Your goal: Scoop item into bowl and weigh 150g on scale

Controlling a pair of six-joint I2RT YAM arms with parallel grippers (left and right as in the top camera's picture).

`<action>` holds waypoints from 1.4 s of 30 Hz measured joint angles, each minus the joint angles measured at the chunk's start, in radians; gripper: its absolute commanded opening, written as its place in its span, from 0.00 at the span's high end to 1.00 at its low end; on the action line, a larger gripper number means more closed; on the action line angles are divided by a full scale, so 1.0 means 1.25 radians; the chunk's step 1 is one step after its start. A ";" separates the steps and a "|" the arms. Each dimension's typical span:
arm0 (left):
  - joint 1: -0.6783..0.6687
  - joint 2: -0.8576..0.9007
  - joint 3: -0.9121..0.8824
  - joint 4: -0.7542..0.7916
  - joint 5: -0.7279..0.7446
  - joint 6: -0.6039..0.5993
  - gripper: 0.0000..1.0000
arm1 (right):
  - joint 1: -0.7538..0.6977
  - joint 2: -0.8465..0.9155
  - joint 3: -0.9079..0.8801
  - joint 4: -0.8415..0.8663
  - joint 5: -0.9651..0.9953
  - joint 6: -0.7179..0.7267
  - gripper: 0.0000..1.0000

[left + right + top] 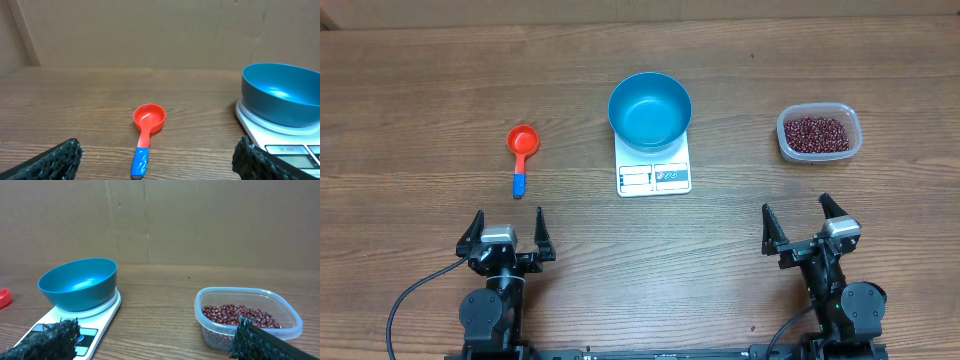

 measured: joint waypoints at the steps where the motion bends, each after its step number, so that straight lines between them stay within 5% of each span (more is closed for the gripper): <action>1: 0.000 0.000 0.000 0.000 0.002 0.000 0.00 | 0.000 0.000 0.000 0.000 0.000 0.000 0.00; 31: 0.000 0.005 0.027 -0.024 0.045 0.000 0.00 | 0.000 0.000 0.000 0.000 0.000 0.000 0.00; 42: 0.000 0.233 0.197 -0.027 0.063 0.002 0.00 | 0.000 0.000 0.000 0.001 0.000 0.000 0.00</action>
